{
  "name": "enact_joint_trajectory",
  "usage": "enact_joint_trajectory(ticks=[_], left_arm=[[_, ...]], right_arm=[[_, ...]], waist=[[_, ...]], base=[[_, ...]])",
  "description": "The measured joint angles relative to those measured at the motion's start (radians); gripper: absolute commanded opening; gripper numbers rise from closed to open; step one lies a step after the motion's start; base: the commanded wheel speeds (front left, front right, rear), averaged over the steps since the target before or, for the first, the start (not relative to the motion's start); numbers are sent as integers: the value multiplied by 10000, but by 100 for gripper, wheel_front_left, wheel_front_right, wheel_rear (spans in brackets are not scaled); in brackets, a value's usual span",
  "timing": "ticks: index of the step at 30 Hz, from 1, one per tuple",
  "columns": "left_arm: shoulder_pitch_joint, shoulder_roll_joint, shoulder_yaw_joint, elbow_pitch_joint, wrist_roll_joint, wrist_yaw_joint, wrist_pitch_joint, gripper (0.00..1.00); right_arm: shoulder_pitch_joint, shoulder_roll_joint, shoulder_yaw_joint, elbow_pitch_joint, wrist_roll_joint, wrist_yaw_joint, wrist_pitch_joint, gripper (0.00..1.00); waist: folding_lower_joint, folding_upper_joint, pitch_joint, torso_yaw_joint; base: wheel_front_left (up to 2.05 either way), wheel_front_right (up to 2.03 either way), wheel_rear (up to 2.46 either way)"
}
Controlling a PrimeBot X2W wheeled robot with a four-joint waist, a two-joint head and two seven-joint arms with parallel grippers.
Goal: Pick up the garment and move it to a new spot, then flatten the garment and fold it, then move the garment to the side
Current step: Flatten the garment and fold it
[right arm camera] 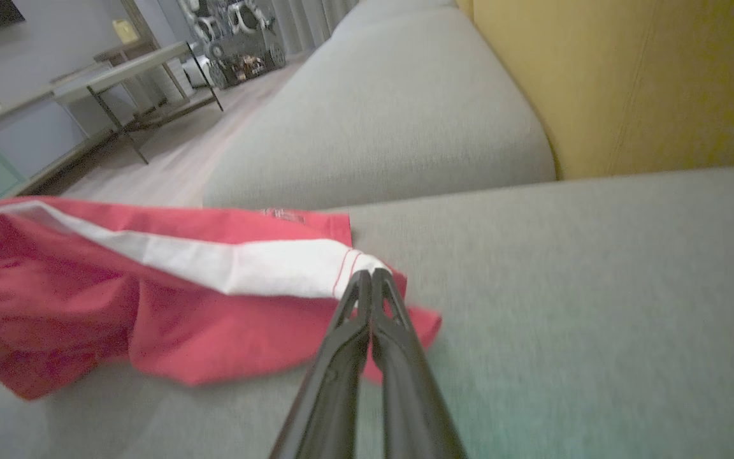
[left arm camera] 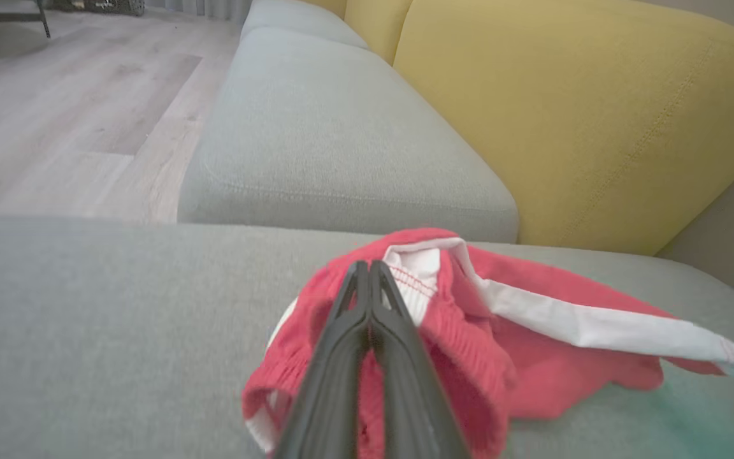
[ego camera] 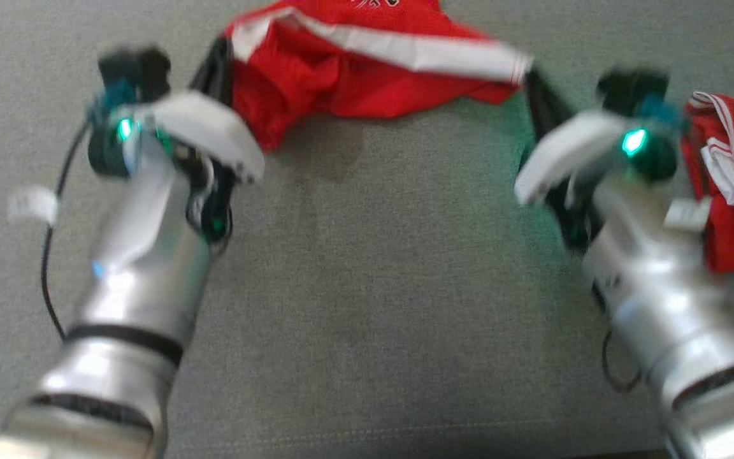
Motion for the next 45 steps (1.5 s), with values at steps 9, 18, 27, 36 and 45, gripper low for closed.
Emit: enact_joint_trajectory(ticks=[9,18,27,36,45], left_arm=[[3226,8,305,-2951,683,-17,0,0],[6570,401,261,-5885,1526,-59,0,0],[9090,1120,115,-8544,1766,343,604,0],[11240,1521,-90,-10962,1770,1057,1680,0],[12030,1707,-15,-12128,1749,1404,2057,0]], right_arm=[[2663,-731,395,-1929,995,0,-428,0],[6304,-1507,-1202,-5166,794,0,-460,0],[10189,-738,-3118,-9031,-420,0,1037,0],[13118,163,-4286,-12261,-1425,0,2966,0],[13881,334,-4571,-13614,-1553,0,3733,0]], waist=[[0,0,-411,-111],[-1,0,-1220,-174],[-1,1,-1960,-198],[-1,1,-2517,-235],[-2,1,-2581,-172]], base=[[0,0,0],[0,0,0],[0,0,0],[0,0,0],[0,0,0]])
